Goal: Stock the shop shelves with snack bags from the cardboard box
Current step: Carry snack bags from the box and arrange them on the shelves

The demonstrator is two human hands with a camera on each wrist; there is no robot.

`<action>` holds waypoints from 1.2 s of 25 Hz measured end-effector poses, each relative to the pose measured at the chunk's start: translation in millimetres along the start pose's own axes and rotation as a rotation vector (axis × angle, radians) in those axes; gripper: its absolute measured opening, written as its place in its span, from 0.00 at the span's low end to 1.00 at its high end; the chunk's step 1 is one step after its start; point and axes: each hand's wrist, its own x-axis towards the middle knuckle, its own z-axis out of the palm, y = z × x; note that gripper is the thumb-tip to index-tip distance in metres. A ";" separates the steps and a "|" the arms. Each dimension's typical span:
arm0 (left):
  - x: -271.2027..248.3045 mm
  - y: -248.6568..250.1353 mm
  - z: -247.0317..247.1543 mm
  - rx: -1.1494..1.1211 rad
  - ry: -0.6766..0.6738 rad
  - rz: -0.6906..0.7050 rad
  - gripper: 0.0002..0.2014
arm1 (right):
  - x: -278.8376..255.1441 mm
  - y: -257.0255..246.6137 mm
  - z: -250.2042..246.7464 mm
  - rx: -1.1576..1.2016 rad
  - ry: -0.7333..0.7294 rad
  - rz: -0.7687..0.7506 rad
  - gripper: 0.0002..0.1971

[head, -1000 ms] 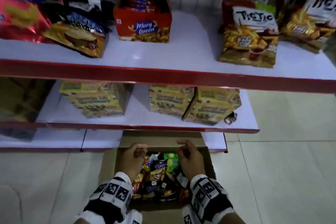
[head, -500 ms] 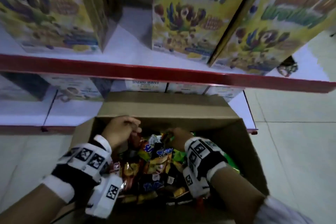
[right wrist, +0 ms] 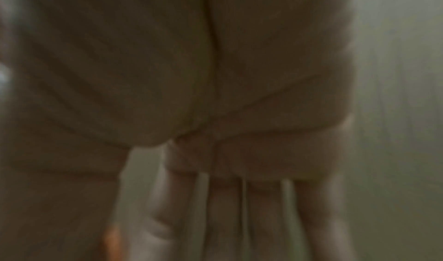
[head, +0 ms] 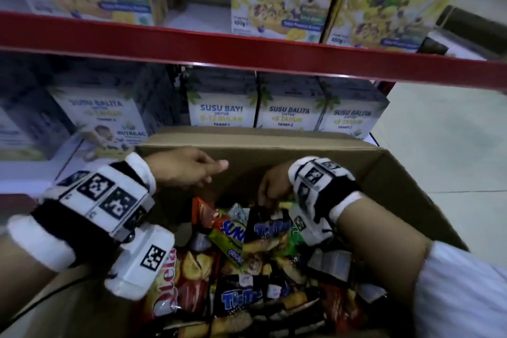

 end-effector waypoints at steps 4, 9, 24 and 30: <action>-47.8 -1.2 15.0 0.056 -0.023 0.255 0.25 | -73.7 -31.3 -41.4 0.206 0.360 -0.194 0.06; -69.3 -2.0 13.5 -0.522 0.079 0.329 0.07 | -111.5 -57.9 -47.0 0.428 0.453 -0.378 0.09; -60.7 -13.9 -22.2 -0.777 0.290 0.095 0.09 | 50.1 -24.5 77.6 -0.275 0.213 -0.011 0.43; -55.3 -24.1 -17.4 -0.611 0.305 0.212 0.14 | 26.7 -26.0 53.2 -0.234 0.373 -0.037 0.12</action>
